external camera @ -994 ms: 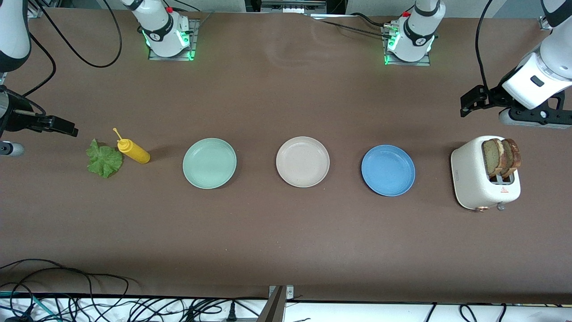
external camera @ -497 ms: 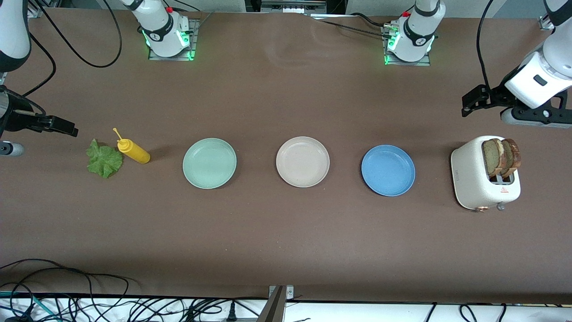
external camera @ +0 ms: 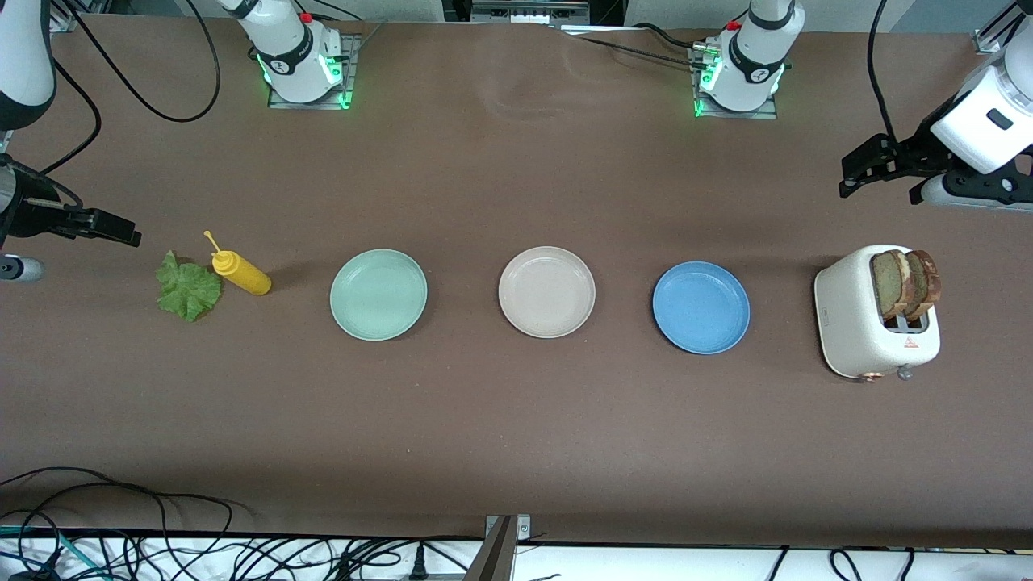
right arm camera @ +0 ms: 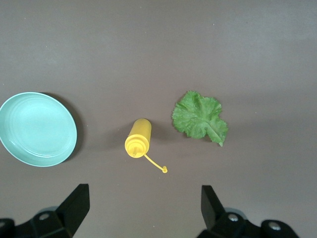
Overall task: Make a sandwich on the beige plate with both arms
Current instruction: 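Move the left gripper over the white toaster's toast slices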
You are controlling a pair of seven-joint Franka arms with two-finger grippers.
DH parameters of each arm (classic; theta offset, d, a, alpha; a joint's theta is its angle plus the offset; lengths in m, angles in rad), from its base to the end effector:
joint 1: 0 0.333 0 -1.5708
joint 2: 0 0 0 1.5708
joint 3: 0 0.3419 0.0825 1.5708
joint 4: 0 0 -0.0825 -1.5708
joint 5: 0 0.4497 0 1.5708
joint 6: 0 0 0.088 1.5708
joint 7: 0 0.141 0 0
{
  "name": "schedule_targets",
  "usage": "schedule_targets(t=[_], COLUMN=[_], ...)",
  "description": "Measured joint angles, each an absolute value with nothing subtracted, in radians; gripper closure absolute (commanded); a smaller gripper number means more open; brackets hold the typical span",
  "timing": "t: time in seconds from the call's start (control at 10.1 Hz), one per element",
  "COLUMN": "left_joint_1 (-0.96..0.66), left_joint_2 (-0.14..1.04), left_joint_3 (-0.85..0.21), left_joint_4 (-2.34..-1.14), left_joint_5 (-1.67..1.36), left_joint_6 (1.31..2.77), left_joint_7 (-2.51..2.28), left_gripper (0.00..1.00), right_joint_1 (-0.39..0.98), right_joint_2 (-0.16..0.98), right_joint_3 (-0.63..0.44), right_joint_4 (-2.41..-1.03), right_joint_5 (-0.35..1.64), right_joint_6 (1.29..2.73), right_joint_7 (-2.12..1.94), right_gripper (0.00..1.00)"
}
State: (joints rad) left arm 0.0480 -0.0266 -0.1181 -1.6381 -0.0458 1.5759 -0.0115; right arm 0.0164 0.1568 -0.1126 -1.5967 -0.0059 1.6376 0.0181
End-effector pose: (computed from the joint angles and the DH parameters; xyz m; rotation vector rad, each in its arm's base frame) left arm 0.6070 -0.0499 0.5971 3.0986 -0.0890 -0.0581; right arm 0.6603 -0.0605 0.5077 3.1124 -0.1764 -0.1806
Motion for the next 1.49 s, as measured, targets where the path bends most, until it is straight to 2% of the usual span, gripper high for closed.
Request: schedule_targets(t=[0.79, 1.49], left_joint_1=[0.052, 0.052], left_joint_2=[-0.004, -0.036], left_joint_3=[-0.114, -0.113], left_joint_4=[-1.629, -1.592], left_joint_5=[-0.046, -0.047], left_joint_6=[1.57, 1.455], left_joint_7=[-0.012, -0.012], left_gripper=[0.0, 0.0], right_joint_1=[0.016, 0.016], right_joint_2=[0.157, 0.157], right_joint_3=[-0.113, -0.113], right_joint_4=[-1.597, -1.597], right_joint_5=[-0.006, -0.006], right_joint_6=[1.638, 1.639], right_joint_7=[0.018, 0.018], right_gripper=[0.0, 0.0])
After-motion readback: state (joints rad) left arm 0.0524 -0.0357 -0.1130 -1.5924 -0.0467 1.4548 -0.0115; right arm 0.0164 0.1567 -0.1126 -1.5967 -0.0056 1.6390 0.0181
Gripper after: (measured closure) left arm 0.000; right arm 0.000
